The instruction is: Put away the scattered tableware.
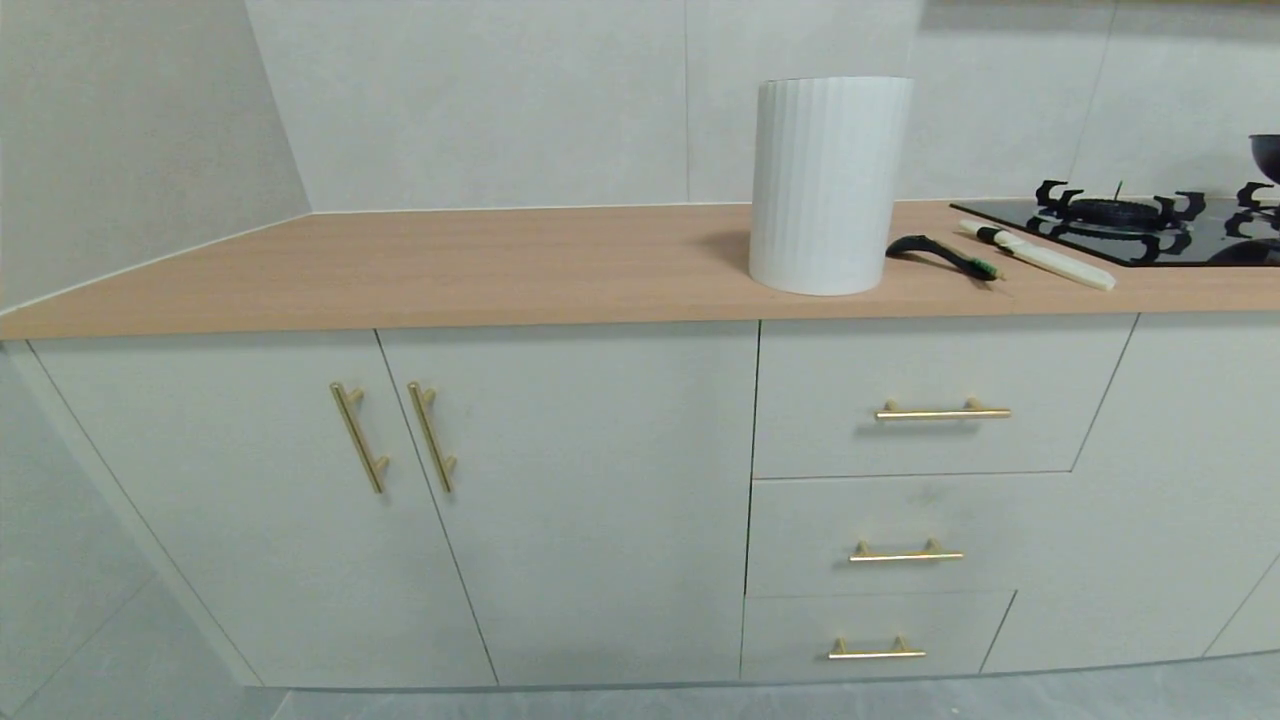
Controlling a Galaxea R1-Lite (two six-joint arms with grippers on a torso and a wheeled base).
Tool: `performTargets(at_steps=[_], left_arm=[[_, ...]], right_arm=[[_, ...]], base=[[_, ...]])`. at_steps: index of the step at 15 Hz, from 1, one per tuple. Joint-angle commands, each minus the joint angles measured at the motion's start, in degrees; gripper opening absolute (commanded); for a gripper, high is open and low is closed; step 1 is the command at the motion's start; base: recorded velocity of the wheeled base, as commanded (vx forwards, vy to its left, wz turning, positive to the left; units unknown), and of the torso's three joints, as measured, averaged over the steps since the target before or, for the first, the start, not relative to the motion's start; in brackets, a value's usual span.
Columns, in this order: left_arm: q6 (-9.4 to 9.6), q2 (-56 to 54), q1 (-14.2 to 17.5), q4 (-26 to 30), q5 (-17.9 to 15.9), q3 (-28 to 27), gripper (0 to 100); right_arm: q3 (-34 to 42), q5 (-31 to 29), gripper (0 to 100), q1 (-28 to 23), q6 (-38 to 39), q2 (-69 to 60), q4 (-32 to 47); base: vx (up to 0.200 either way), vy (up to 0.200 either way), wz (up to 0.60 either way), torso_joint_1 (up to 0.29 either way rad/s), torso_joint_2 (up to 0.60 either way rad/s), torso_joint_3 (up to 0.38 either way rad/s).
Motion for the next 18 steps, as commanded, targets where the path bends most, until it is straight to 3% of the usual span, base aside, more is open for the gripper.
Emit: performTargets(at_steps=[1,18], left_arm=[[0.04,0.0,0.0,0.0,0.0,0.0,100],[0.04,0.0,0.0,0.0,0.0,0.0,100]], right_arm=[[0.0,0.0,100,0.0,0.0,0.1,0.0],[-2.4,-0.1,100,0.0,-0.1,0.4,-0.4]], base=[[0.000,-0.200,0.00,0.007,0.00,-0.002],[0.000,0.000,0.00,0.000,0.00,0.000]])
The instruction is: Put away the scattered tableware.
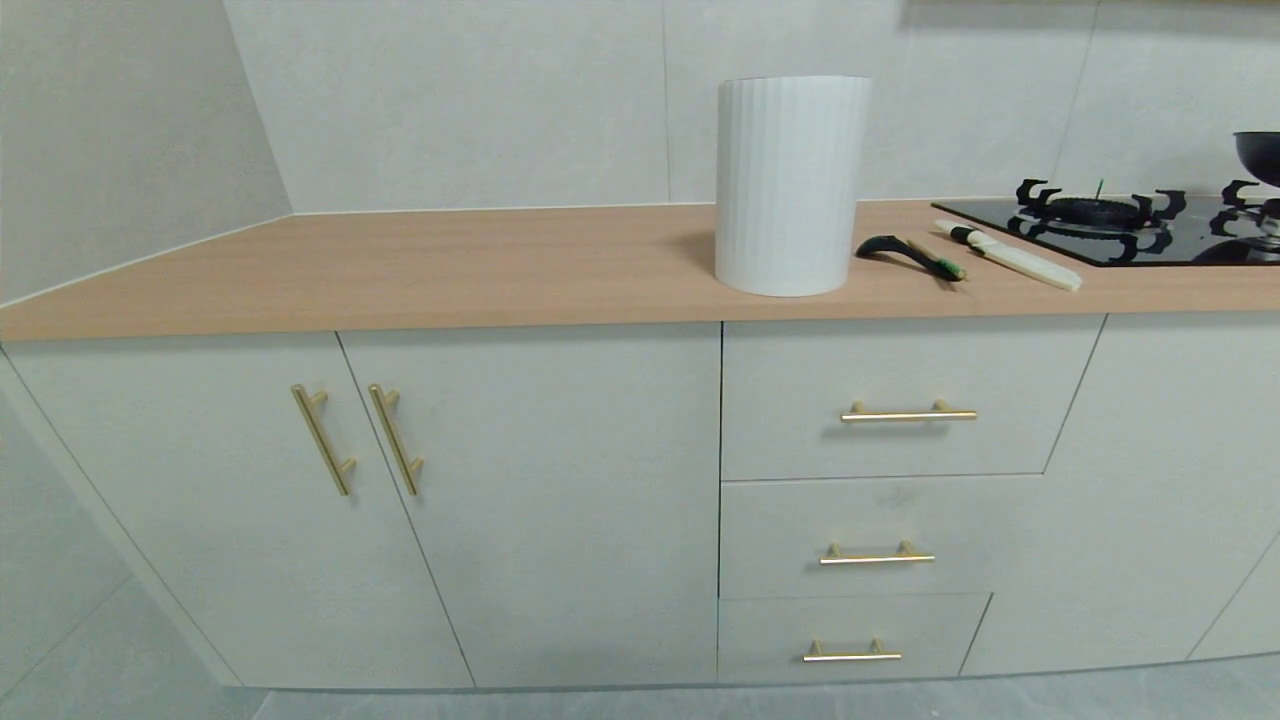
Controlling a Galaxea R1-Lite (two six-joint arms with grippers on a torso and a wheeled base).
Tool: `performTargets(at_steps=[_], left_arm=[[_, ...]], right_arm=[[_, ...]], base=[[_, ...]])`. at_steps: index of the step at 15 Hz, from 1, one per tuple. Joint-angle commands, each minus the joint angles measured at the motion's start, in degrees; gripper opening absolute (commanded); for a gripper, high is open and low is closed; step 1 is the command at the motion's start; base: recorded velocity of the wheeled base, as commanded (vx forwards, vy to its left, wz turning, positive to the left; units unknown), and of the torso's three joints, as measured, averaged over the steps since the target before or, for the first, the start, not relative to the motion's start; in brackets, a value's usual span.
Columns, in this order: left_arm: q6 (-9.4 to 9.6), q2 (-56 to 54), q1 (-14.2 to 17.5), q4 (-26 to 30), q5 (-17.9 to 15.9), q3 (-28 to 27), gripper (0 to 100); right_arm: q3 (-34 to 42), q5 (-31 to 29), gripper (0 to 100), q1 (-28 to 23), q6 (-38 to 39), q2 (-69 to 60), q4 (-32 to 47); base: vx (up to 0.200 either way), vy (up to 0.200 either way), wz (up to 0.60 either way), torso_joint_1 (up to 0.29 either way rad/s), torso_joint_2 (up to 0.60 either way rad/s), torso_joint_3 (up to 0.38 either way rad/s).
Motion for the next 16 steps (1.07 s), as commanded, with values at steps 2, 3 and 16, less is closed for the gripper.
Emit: performTargets(at_steps=[2,3,16], left_arm=[[0.02,0.0,0.0,-0.1,0.0,0.0,100],[0.02,0.0,0.0,0.0,0.0,0.0,100],[0.02,0.0,0.0,0.0,0.0,0.0,100]], right_arm=[[-10.4,0.2,100,1.7,1.5,6.0,2.7],[-11.1,0.3,100,2.2,0.6,9.4,4.3],[-37.1,1.5,100,11.9,-0.6,95.6,-10.5]], base=[[0.000,0.000,0.00,0.000,0.00,0.000],[0.000,0.000,0.00,0.000,0.00,0.000],[0.000,0.000,0.00,0.000,0.00,0.000]])
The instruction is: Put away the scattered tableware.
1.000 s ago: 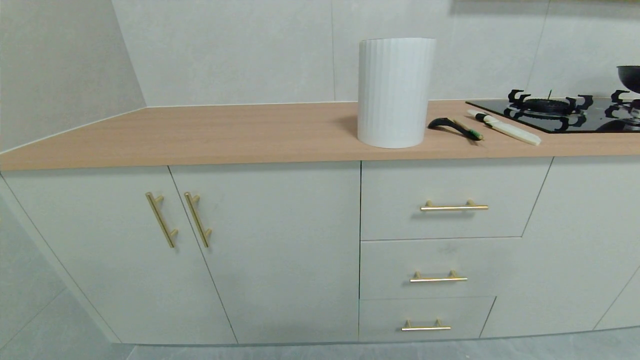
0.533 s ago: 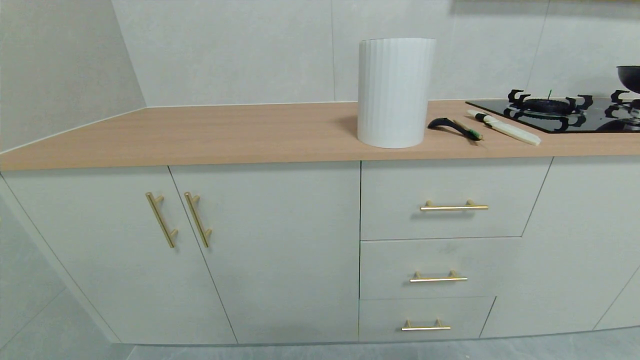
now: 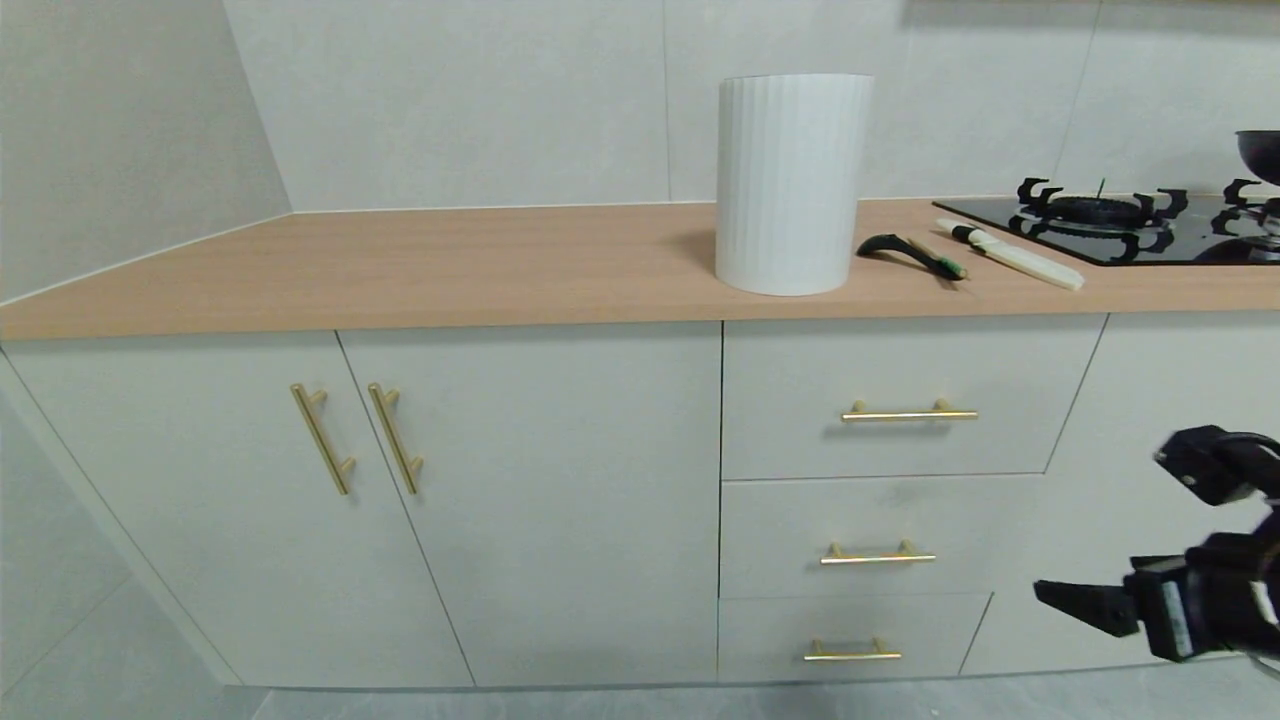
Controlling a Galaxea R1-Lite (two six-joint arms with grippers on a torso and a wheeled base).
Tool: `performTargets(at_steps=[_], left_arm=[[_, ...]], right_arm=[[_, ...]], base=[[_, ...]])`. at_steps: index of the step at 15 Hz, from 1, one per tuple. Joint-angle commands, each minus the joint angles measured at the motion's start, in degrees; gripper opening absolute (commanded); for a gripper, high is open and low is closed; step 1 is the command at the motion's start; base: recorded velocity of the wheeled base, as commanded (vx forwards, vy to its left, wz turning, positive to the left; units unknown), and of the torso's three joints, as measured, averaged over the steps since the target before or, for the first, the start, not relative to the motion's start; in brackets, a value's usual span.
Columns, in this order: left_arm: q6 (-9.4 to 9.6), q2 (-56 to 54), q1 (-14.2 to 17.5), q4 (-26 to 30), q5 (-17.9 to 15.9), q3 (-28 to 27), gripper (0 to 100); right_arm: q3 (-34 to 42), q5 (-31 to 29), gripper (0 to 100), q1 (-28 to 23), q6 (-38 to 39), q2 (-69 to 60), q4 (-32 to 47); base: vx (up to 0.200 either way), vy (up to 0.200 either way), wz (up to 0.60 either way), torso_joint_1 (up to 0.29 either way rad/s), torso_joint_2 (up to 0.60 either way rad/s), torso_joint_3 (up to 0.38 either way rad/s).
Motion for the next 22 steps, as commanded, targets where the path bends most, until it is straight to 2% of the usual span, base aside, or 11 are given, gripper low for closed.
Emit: performTargets(at_steps=[1,6,11,12,14,18,22], left_arm=[[0.02,0.0,0.0,0.0,0.0,0.0,100],[0.02,0.0,0.0,0.0,0.0,0.0,100],[-0.07,0.0,0.0,0.0,0.0,0.0,100],[0.02,0.0,0.0,0.0,0.0,0.0,100],[0.02,0.0,0.0,0.0,0.0,0.0,100],[0.02,0.0,0.0,0.0,0.0,0.0,100],[0.02,0.0,0.0,0.0,0.0,0.0,100]], right_arm=[[-9.4,-0.2,100,1.7,0.0,23.3,-5.2],[-10.3,-3.7,100,1.9,0.2,40.5,-17.1],[-9.5,-5.8,100,3.1,0.7,53.2,-36.8],[-9.4,-8.4,100,3.1,0.7,56.1,-43.3],[-9.5,-11.1,100,3.2,1.4,58.7,-49.4],[-10.9,-11.4,100,4.0,3.7,60.0,-50.5],[-13.6,-14.7,100,4.0,4.8,62.7,-50.6]], base=[[0.000,0.000,0.00,0.000,0.00,0.000],[0.000,0.000,0.00,0.000,0.00,0.000],[0.000,0.000,0.00,0.000,0.00,0.000],[0.000,0.000,0.00,0.000,0.00,0.000],[0.000,0.000,0.00,0.000,0.00,0.000],[0.000,0.000,0.00,0.000,0.00,0.000],[0.000,0.000,0.00,0.000,0.00,0.000]])
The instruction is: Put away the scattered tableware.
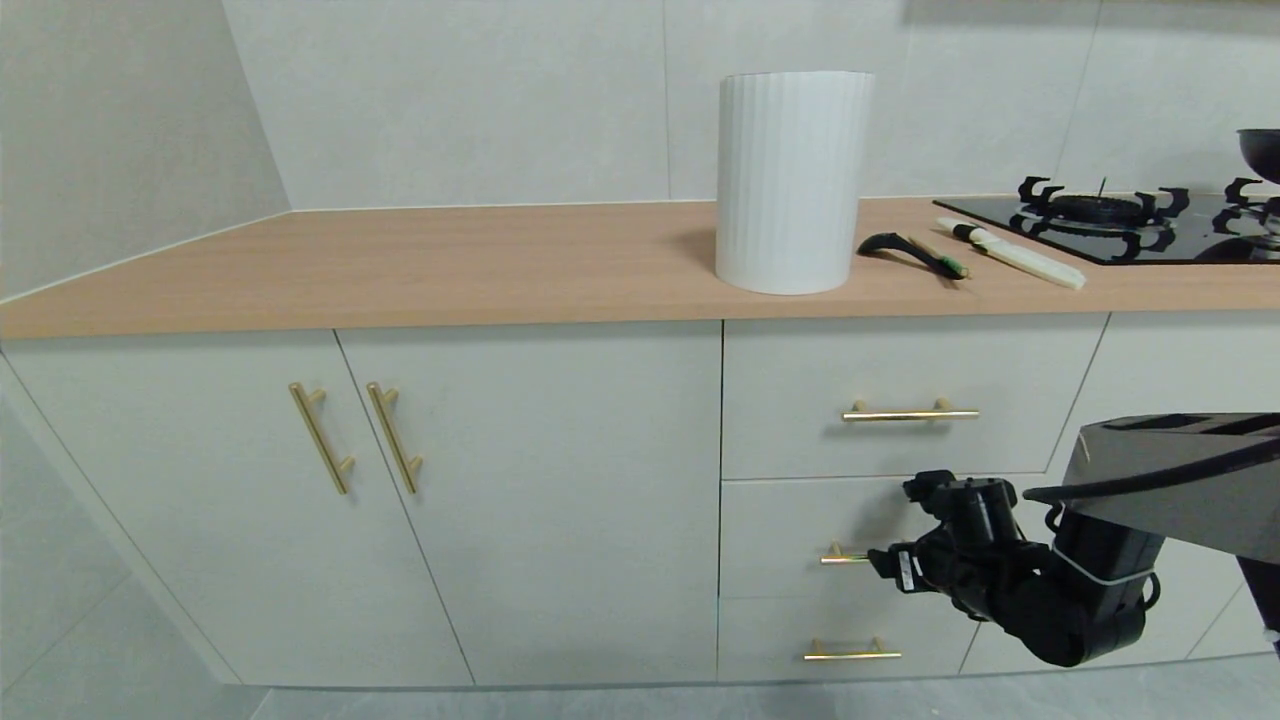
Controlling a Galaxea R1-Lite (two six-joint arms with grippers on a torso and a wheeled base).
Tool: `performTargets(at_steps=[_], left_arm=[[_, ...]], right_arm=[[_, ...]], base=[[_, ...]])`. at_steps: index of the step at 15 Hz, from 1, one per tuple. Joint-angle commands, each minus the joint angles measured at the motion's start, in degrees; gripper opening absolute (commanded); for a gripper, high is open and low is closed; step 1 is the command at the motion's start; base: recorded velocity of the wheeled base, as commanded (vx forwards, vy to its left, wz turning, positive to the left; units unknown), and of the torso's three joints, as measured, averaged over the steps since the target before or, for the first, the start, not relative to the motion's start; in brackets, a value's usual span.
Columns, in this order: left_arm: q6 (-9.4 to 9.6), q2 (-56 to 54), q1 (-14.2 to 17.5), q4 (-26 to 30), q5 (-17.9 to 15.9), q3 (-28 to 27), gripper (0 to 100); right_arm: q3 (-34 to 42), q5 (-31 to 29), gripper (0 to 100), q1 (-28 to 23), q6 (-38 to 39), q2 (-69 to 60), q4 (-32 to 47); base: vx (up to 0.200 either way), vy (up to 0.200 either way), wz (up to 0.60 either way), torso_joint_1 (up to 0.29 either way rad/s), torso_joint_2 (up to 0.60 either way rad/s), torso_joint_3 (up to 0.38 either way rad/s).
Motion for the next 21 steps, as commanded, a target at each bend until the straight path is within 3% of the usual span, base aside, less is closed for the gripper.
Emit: performTargets(at_steps=[1,4,19,21], left_arm=[[0.04,0.0,0.0,0.0,0.0,0.0,100],[0.04,0.0,0.0,0.0,0.0,0.0,100],[0.04,0.0,0.0,0.0,0.0,0.0,100],[0.04,0.0,0.0,0.0,0.0,0.0,100]], right_arm=[[-0.8,-0.1,100,0.0,0.6,1.1,0.0],[-2.3,-0.2,100,0.0,3.1,1.6,-0.9],[-0.5,-2.1,100,0.8,1.2,2.9,0.2],[2.4,-1.6,100,2.4,0.7,-2.9,5.7]], base=[[0.000,0.000,0.00,0.000,0.00,0.000],[0.000,0.000,0.00,0.000,0.00,0.000],[0.000,0.000,0.00,0.000,0.00,0.000],[0.000,0.000,0.00,0.000,0.00,0.000]])
